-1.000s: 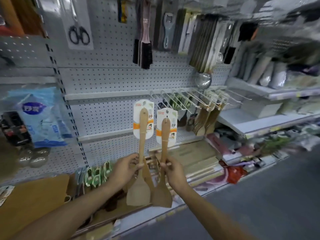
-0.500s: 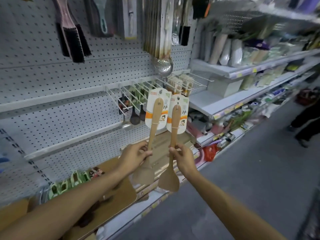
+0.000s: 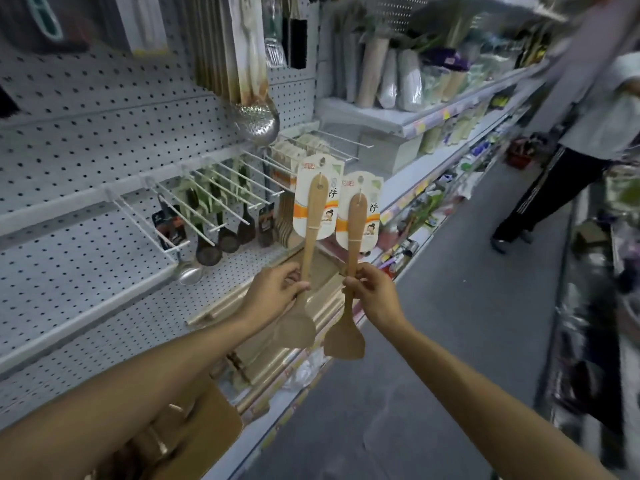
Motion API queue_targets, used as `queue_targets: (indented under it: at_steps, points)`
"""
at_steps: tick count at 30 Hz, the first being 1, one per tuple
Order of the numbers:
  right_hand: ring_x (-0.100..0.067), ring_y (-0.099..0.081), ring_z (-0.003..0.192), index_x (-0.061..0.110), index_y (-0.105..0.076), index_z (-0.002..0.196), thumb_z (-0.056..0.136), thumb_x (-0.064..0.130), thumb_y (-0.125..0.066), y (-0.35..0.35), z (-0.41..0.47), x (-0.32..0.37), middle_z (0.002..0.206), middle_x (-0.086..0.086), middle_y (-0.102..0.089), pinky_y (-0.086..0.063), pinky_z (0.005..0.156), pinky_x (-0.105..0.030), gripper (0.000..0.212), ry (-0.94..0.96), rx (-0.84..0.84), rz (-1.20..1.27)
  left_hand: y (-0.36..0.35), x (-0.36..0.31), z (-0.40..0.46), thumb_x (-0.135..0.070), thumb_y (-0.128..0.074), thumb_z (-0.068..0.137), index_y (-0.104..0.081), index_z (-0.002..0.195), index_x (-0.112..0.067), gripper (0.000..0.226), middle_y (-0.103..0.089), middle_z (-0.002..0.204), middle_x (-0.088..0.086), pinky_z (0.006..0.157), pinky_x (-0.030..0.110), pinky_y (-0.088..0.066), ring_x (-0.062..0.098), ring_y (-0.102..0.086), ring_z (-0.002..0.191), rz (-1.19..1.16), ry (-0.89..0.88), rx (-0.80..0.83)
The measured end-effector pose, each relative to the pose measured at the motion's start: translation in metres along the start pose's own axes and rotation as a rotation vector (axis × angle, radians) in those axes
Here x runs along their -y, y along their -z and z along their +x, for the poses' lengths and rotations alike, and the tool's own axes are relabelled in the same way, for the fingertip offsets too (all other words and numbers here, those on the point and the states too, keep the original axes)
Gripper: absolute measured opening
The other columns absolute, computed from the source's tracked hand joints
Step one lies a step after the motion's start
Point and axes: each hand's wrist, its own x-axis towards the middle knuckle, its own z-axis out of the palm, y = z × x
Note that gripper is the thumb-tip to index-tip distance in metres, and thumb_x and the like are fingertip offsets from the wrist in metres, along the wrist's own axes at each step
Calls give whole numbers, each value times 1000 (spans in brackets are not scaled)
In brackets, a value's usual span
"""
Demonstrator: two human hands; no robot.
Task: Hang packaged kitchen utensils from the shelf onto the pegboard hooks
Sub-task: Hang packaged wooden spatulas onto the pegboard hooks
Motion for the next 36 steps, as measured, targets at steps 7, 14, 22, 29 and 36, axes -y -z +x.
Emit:
queue_targets:
  at_steps: [7, 14, 22, 29, 36]
  points:
    - [-21, -71, 79, 27, -61, 88, 90, 1, -60, 11, 45, -21, 83, -2, -68, -59, 78, -46, 27, -10, 8, -77, -22, 14, 37, -24, -68, 94, -69, 99, -14, 11, -77, 87, -8, 73, 44, -63, 9, -74, 82, -133, 36, 26]
    - [-21, -72, 81, 29, -62, 85, 94, 15, -59, 23, 111, -48, 79, 8, -67, -58, 80, -52, 17, 13, 120, -54, -47, 27, 86, -29, -69, 92, -65, 103, -29, 11, -76, 92, -11, 77, 44, -61, 8, -73, 87, -79, 80, -3]
    - [-24, -67, 83, 25, -62, 91, 93, 19, -59, 57, 207, -73, 88, -3, -67, -56, 77, -54, 8, 50, 291, -49, -88, 25, 146, -23, -77, 85, -67, 105, -27, 23, -76, 92, -17, 88, 35, -59, 0, -71, 91, 11, 194, -202]
    - [-28, -61, 68, 27, -59, 81, 94, 36, -52, 91, 269, -92, 76, -15, -64, -54, 69, -57, 18, 90, 356, -18, -120, 6, 181, -27, -69, 92, -70, 97, -20, 8, -76, 89, -16, 88, 31, -58, -5, -70, 86, 9, 258, -295]
    - [-36, -65, 70, 25, -58, 75, 86, 48, -52, 105, 321, -115, 72, -12, -66, -54, 67, -59, 27, 34, 369, -43, -143, -4, 210, -25, -71, 90, -72, 100, -26, 10, -75, 96, -18, 84, 19, -55, -7, -69, 91, 33, 245, -318]
